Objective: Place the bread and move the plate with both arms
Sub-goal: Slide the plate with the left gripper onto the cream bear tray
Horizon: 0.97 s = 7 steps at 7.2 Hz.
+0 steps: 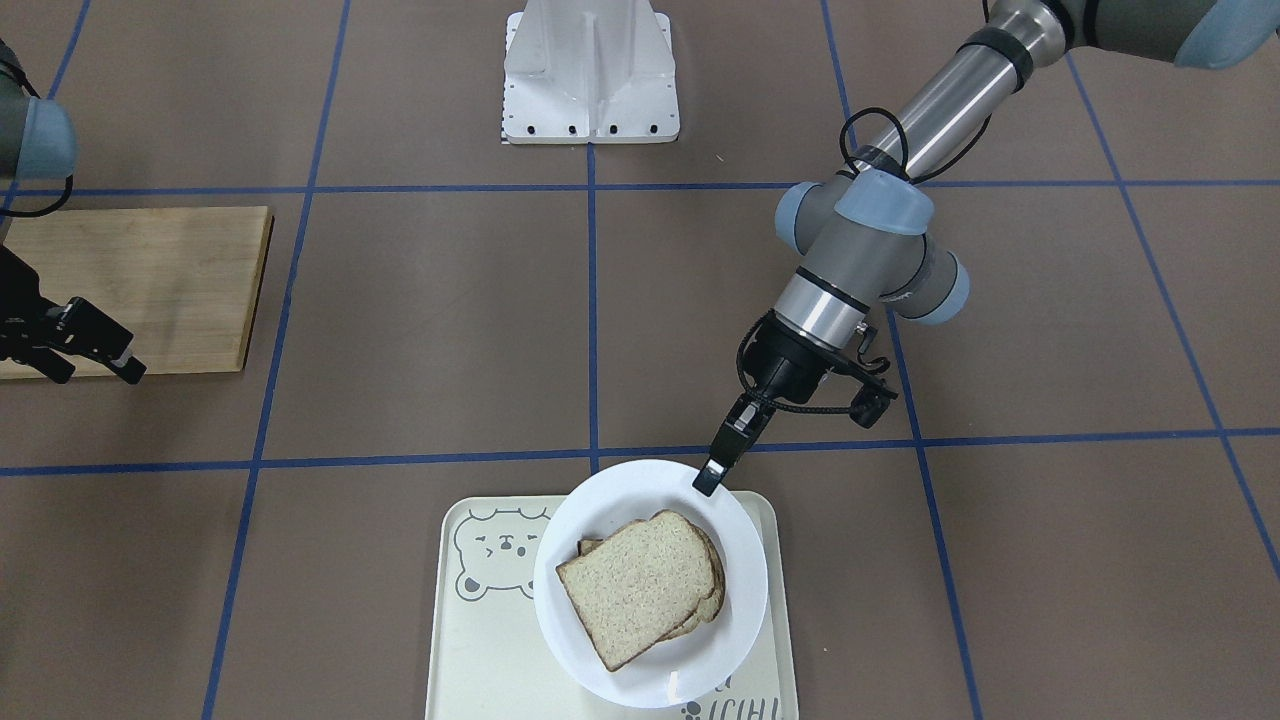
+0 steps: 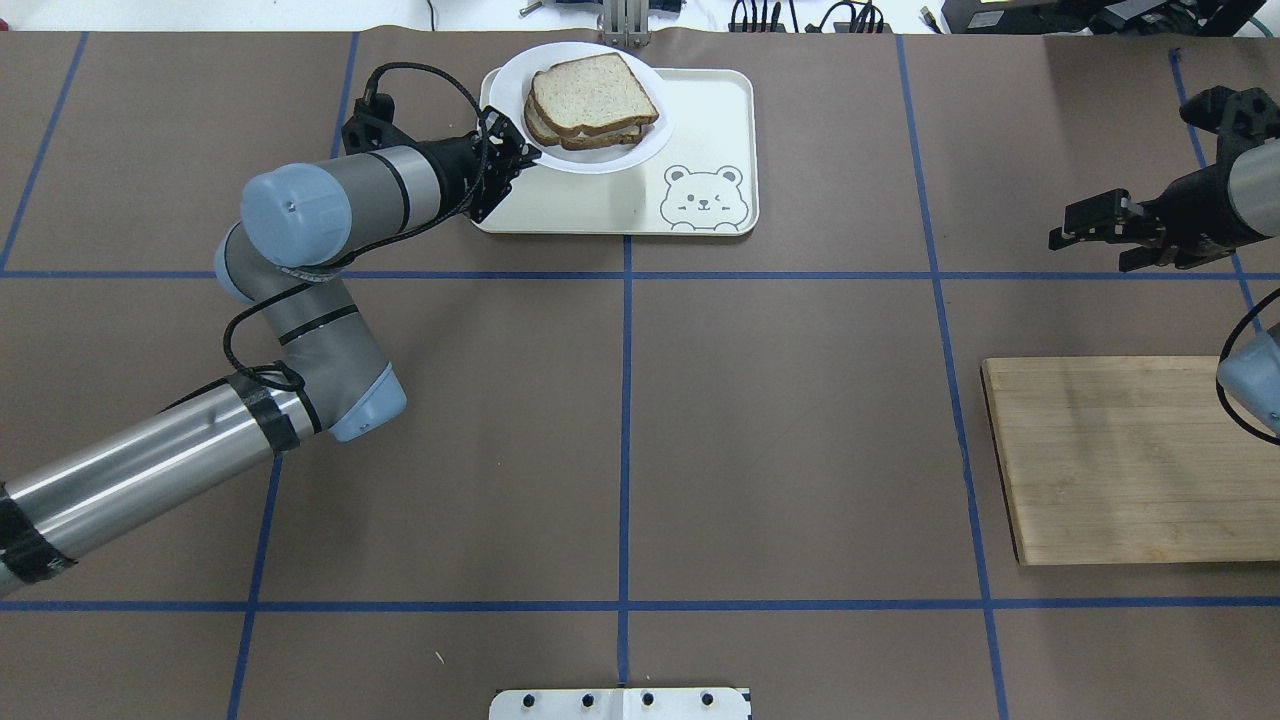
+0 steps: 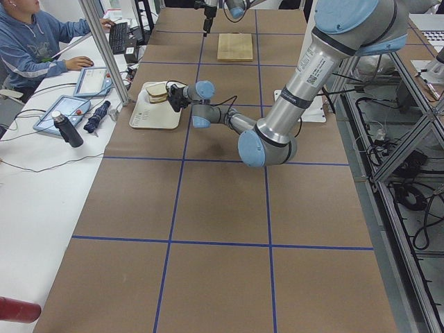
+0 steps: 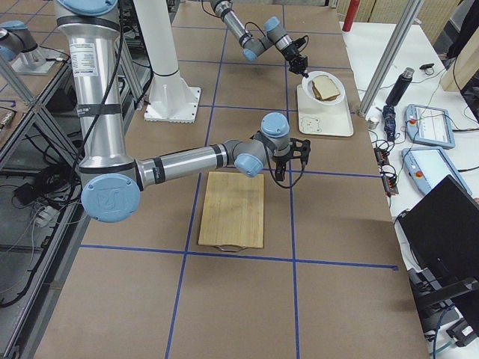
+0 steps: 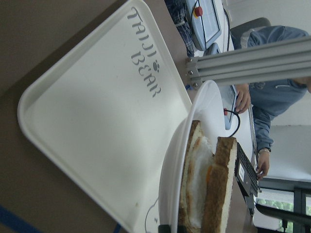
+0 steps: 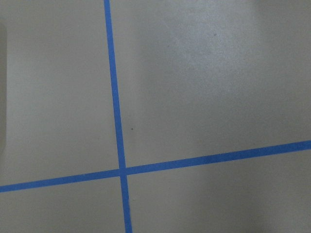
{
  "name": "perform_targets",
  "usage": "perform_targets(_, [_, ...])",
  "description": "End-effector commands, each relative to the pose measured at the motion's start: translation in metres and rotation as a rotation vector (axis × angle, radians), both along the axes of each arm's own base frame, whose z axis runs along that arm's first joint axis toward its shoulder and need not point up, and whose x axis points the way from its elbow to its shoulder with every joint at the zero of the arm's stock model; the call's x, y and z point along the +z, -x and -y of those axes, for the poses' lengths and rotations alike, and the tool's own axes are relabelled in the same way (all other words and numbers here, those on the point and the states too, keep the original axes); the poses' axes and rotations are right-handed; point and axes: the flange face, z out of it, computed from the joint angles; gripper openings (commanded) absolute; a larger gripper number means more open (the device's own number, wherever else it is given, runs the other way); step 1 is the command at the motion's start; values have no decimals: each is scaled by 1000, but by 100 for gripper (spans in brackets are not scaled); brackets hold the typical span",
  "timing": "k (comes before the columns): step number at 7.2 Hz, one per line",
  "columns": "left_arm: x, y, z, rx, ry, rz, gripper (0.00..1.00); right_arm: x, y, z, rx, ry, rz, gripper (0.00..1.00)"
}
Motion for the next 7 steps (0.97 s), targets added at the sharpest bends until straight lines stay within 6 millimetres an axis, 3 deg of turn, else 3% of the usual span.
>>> perform_targets(1, [-1, -25, 23, -8, 67, -5, 0, 6, -9, -4, 7, 12, 0, 100])
perform_targets(5, [3, -52, 3, 32, 73, 4, 0, 0, -12, 2, 17, 8, 2, 100])
perform_targets(7, [9, -57, 2, 35, 81, 14, 0, 1, -12, 1, 17, 12, 0, 100])
